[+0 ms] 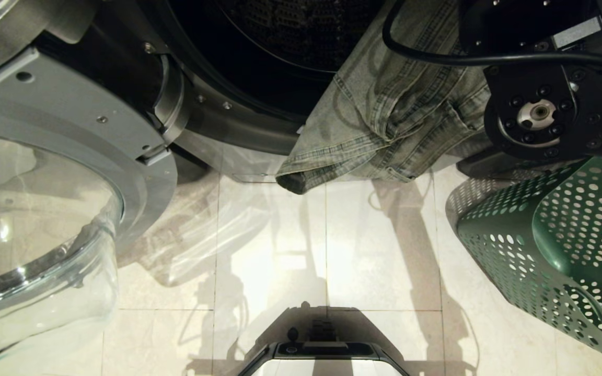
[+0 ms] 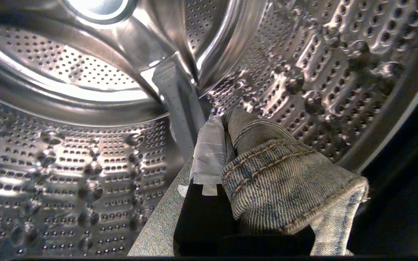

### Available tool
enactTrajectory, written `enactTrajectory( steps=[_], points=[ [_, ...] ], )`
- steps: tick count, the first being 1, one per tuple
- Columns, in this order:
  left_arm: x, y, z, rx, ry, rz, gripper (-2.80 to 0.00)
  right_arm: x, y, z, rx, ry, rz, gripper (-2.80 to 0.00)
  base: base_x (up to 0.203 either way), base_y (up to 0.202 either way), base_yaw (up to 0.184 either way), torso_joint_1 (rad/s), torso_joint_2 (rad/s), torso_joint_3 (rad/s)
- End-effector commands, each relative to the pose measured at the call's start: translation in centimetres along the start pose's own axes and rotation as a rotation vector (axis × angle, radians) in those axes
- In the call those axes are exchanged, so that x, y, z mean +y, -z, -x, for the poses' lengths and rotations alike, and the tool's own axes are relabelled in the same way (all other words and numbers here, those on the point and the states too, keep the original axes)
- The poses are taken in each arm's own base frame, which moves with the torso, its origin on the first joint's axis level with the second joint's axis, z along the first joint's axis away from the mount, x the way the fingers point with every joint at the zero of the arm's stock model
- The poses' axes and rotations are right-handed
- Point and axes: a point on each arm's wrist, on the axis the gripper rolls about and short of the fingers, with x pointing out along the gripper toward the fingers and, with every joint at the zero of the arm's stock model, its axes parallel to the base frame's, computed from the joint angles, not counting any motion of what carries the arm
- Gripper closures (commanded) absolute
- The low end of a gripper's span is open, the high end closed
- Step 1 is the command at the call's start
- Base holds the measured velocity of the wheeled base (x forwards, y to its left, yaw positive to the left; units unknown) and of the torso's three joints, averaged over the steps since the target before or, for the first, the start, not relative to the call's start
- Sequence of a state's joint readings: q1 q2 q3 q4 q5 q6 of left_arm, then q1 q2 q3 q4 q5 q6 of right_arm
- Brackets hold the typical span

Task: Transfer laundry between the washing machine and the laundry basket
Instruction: Pick a cloth and place it into the basket

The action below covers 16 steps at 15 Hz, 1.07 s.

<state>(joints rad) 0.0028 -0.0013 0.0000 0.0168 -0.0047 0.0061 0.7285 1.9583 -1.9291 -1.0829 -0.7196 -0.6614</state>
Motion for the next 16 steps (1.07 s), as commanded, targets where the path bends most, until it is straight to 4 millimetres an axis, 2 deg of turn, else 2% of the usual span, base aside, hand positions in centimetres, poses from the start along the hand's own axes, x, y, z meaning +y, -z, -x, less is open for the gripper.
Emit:
enactTrajectory(
  steps=[1,2,8,14,16],
  points=[
    [0.0,0.0,0.0,-0.002,0.000,0.000,0.00,0.1,0.4,0.3,0.009,-0.001,0.010,0.00,0.000,0.000,0.000,0.000,0.00,0.000],
    [0.0,0.0,0.0,-0.002,0.000,0.000,0.00,0.2,1.0,0.5,0.019,-0.009,0.020,0.00,0.000,0.000,0.000,0.000,0.00,0.000],
    [0.0,0.0,0.0,-0.002,0.000,0.000,0.00,-0.4,0.1,0.7,0.007,-0.003,0.000,0.00,0.000,0.000,0.000,0.000,0.00,0.000],
    [0.0,0.0,0.0,-0.002,0.000,0.000,0.00,3.1,-2.1,4.4,0.054,-0.149,-0.075,0.00,0.000,0.000,0.000,0.000,0.00,0.000],
    [0.0,0.0,0.0,-0.002,0.000,0.000,0.00,3.3,-2.5,4.8,0.056,-0.155,-0.083,0.00,0.000,0.000,0.000,0.000,0.00,0.000]
  ],
)
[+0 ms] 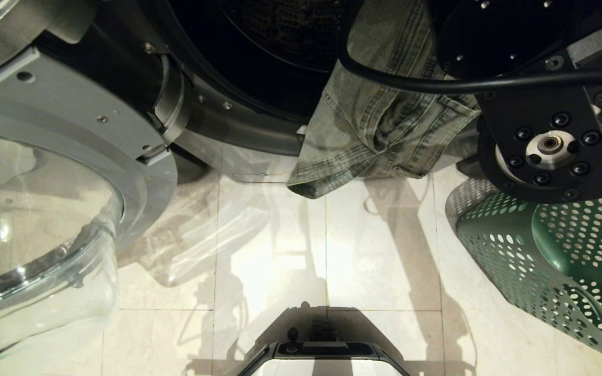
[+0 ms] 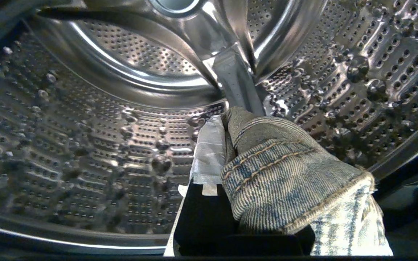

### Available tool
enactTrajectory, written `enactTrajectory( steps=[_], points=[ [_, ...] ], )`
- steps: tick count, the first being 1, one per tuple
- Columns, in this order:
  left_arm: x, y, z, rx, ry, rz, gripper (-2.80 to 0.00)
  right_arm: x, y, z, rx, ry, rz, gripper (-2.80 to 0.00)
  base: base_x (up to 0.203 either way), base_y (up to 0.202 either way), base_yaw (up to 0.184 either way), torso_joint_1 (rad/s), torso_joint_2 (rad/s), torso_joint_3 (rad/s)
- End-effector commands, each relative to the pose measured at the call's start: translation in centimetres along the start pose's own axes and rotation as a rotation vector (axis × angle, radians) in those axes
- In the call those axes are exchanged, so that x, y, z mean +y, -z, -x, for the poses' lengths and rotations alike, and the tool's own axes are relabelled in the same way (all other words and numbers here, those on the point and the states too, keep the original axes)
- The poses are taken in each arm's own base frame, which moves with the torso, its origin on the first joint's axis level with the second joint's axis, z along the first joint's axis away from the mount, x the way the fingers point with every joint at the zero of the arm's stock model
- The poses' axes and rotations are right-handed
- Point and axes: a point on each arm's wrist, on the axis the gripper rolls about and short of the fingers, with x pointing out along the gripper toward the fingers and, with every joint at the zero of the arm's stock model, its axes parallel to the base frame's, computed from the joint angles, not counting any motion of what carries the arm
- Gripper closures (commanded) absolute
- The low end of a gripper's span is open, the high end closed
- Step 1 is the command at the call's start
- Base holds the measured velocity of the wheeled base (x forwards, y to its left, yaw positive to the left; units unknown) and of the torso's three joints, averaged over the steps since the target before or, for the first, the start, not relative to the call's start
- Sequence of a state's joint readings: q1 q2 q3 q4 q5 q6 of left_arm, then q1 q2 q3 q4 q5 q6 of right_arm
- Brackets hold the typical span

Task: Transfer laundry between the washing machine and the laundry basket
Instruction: Pick a cloth and place it into the basket

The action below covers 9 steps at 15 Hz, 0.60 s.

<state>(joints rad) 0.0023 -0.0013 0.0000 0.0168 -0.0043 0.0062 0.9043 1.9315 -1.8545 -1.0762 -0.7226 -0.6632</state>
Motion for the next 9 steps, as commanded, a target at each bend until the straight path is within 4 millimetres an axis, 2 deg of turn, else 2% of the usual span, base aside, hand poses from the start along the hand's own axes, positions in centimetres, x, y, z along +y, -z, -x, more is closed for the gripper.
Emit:
enactTrajectory(
  steps=[1,2,4,9],
  points=[
    [0.0,0.0,0.0,-0.002,0.001,0.000,0.00,0.1,-0.2,0.1,-0.003,0.005,-0.009,0.00,0.000,0.000,0.000,0.000,0.00,0.000],
    [0.0,0.0,0.0,-0.002,0.000,0.000,0.00,0.2,-0.3,-0.1,-0.008,0.018,-0.016,0.00,0.000,0.000,0.000,0.000,0.00,0.000],
    [0.0,0.0,0.0,-0.002,0.000,0.000,0.00,-0.5,-1.8,-0.9,-0.036,0.047,-0.035,0.00,0.000,0.000,0.000,0.000,0.00,0.000],
    [0.0,0.0,0.0,-0.002,0.000,0.000,0.00,-2.2,-4.0,-0.8,-0.110,0.115,-0.006,0.00,0.000,0.000,0.000,0.000,0.00,0.000]
  ],
)
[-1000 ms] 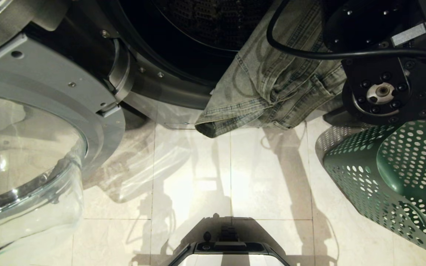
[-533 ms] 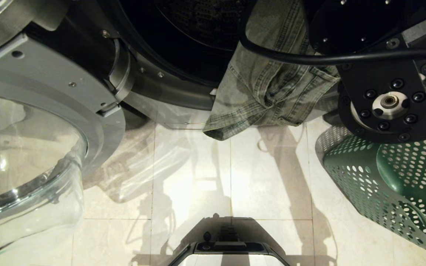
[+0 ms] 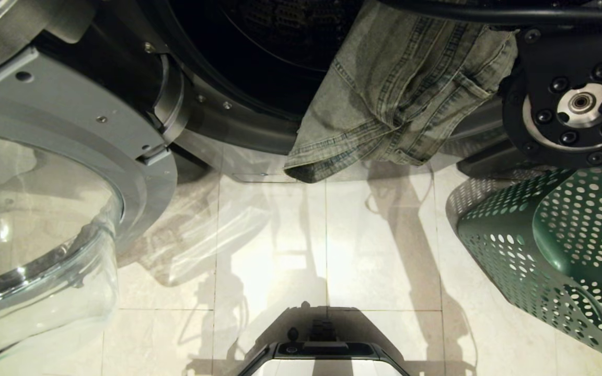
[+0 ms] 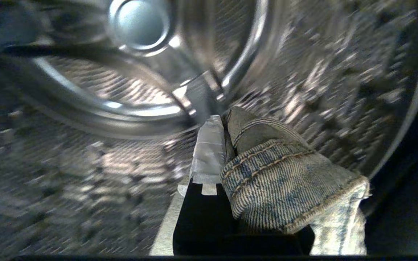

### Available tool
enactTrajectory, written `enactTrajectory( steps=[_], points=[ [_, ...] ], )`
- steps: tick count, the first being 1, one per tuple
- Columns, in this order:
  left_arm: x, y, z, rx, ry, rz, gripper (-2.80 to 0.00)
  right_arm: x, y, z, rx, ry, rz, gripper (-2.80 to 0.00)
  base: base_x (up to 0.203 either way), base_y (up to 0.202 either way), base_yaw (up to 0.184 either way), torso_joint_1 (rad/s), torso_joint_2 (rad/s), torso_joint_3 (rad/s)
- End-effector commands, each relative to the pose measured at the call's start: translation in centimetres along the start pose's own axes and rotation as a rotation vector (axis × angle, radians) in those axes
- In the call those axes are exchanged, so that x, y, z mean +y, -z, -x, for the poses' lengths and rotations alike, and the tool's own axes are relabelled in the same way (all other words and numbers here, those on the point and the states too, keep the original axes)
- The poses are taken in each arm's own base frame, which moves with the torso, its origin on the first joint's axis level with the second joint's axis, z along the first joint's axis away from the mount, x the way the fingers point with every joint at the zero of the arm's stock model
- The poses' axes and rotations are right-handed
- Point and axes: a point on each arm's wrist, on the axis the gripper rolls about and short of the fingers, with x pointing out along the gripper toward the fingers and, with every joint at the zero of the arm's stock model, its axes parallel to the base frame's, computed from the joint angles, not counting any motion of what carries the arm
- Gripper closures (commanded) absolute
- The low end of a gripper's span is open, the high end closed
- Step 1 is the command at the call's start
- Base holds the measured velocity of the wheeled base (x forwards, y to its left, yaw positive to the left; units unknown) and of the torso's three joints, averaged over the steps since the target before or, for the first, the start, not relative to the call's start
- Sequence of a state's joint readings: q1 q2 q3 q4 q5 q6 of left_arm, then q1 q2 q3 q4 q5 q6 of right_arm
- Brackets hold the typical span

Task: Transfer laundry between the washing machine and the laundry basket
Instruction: Pick a cloth and place it into the basket

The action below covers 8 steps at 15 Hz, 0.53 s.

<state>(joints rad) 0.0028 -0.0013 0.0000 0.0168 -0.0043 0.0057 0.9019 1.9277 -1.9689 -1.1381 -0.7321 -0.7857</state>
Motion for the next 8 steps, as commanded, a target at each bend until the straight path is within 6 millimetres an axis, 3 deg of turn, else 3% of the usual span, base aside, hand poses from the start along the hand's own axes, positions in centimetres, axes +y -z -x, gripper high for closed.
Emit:
enactTrajectory(
  steps=[1,3,8],
  points=[
    [0.0,0.0,0.0,-0.002,0.000,0.000,0.00,-0.9,-1.1,-0.1,-0.035,0.037,-0.008,0.00,0.000,0.000,0.000,0.000,0.00,0.000],
    [0.0,0.0,0.0,-0.002,0.000,0.000,0.00,-0.7,-0.8,0.1,-0.039,0.044,-0.016,0.00,0.000,0.000,0.000,0.000,0.00,0.000],
    [0.0,0.0,0.0,-0.002,0.000,0.000,0.00,1.8,2.6,0.8,0.004,0.003,-0.009,0.00,0.000,0.000,0.000,0.000,0.00,0.000]
  ],
)
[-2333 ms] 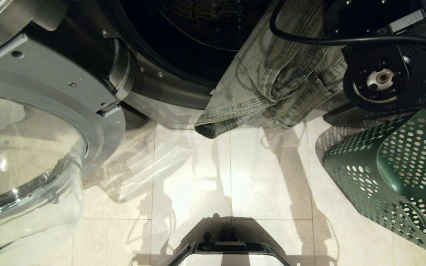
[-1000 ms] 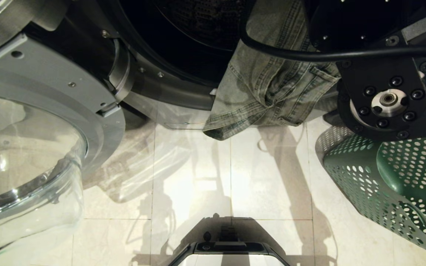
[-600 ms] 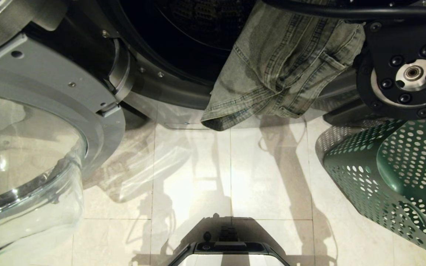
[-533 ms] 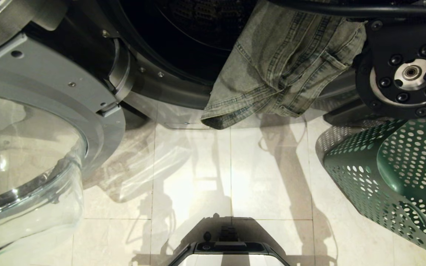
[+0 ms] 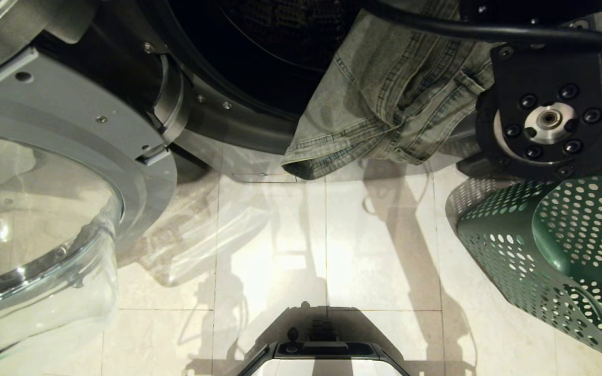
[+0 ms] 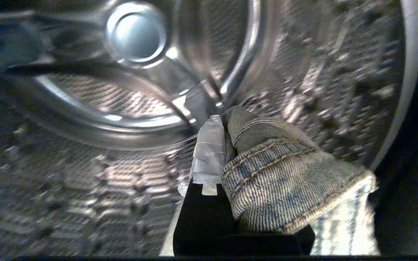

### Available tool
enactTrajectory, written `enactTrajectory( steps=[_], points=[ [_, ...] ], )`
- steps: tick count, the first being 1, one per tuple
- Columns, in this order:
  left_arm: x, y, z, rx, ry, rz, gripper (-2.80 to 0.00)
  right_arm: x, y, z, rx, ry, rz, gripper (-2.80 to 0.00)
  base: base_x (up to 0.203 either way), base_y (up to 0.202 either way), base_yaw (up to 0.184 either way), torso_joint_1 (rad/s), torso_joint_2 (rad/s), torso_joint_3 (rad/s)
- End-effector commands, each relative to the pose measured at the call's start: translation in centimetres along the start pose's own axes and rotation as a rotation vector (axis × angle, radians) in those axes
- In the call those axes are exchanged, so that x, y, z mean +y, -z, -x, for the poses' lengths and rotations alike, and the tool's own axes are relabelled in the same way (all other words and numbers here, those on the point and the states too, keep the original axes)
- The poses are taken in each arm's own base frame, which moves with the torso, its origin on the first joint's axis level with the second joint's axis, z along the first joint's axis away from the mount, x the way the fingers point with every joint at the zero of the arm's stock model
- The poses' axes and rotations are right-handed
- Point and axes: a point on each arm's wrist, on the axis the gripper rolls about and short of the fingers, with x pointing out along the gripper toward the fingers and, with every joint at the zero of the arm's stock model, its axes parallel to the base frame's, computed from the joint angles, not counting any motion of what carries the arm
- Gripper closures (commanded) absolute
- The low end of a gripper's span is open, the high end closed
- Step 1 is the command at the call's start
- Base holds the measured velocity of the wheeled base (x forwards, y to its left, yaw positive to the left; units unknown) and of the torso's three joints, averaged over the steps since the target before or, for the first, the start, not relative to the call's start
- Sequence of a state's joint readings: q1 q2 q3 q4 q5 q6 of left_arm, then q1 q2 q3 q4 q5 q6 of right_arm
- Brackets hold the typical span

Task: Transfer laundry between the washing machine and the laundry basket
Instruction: Pick a cloth and place it into the basket

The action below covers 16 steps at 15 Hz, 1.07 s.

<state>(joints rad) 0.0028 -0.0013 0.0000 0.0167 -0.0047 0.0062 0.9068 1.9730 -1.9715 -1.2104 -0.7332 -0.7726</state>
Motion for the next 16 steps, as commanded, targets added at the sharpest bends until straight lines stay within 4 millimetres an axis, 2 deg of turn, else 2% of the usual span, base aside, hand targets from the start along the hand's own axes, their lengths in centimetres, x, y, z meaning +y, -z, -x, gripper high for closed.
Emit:
enactTrajectory(
  steps=[1,6,10,12,16],
  points=[
    [0.0,0.0,0.0,-0.002,0.000,0.000,0.00,1.4,2.2,0.6,0.035,-0.024,0.029,0.00,0.000,0.000,0.000,0.000,0.00,0.000],
    [0.0,0.0,0.0,-0.002,0.000,0.000,0.00,3.3,7.1,1.3,0.089,-0.056,0.040,0.00,0.000,0.000,0.000,0.000,0.00,0.000],
    [0.0,0.0,0.0,-0.002,0.000,0.000,0.00,3.2,10.6,0.8,0.129,-0.049,0.066,0.00,0.000,0.000,0.000,0.000,0.00,0.000],
    [0.0,0.0,0.0,-0.002,0.000,0.000,0.00,3.4,11.5,0.9,0.214,-0.067,0.054,0.00,0.000,0.000,0.000,0.000,0.00,0.000],
    [0.0,0.0,0.0,-0.002,0.001,0.000,0.00,2.8,12.5,0.9,0.503,-0.058,0.057,0.00,0.000,0.000,0.000,0.000,0.00,0.000]
  ],
)
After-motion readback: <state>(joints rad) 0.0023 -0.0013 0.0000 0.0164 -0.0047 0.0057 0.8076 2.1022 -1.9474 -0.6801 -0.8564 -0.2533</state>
